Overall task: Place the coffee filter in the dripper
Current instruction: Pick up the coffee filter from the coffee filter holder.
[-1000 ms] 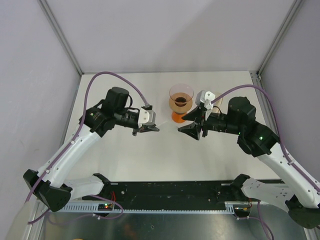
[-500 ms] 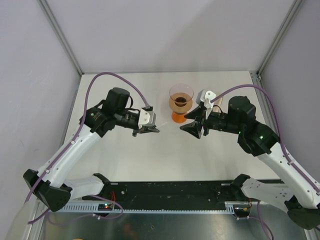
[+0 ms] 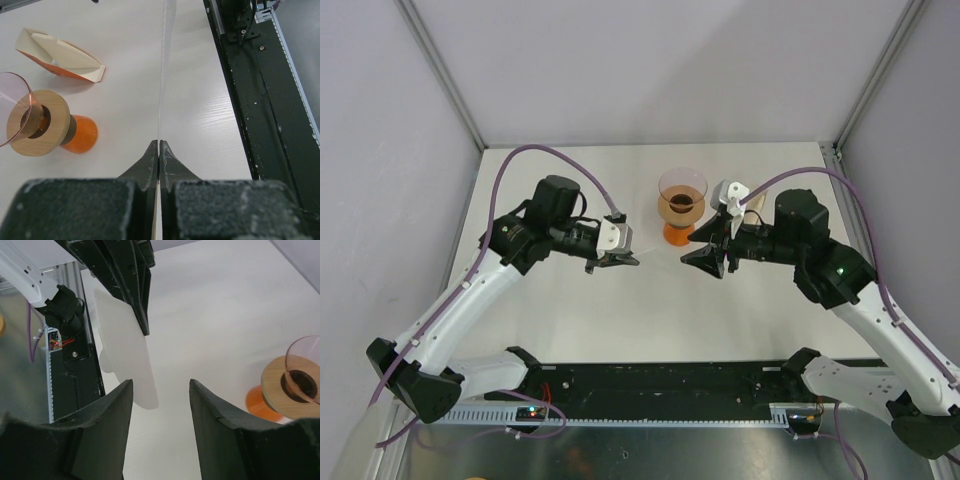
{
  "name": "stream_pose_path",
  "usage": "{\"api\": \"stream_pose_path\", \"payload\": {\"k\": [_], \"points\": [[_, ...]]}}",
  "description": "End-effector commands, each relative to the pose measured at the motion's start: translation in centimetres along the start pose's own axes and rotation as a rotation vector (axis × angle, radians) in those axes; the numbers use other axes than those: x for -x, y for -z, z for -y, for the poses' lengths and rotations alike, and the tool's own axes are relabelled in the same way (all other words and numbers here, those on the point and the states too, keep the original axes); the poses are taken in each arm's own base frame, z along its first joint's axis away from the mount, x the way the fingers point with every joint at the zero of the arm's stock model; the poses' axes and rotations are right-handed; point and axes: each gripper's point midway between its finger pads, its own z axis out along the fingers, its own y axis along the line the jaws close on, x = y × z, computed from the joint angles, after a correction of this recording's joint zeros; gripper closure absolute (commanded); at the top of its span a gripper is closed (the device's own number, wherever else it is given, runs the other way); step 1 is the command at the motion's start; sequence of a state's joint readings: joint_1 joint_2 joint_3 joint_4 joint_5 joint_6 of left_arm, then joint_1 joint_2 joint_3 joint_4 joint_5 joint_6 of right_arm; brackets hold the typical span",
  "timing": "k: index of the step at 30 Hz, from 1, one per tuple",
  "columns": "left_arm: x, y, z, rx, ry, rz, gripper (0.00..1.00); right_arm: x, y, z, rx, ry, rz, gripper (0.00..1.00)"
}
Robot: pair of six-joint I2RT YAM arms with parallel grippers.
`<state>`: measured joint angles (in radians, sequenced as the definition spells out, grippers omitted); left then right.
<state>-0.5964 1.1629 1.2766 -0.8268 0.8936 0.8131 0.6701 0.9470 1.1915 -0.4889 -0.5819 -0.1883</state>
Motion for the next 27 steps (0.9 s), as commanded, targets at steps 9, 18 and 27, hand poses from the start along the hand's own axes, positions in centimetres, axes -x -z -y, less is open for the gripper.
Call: {"api": "stream_pose_path", "payload": {"k": [9, 18, 27], "points": [[0.5, -0.1, 0.1, -0.002, -0.035, 0.001, 1.0, 1.8, -0.6, -1.3, 0.08, 0.031, 0.044, 0.48], [0.3, -0.1, -0.2, 0.005, -0.038, -0.011, 1.0, 0.4, -0.2, -2.8, 0.146, 0.015, -0.005, 0.46], [0.4, -0.1, 0.2, 0.001, -0.04, -0.012, 1.0, 1.2, -1.2, -2.7, 0.148, 0.025, 0.022, 0.48]]}}
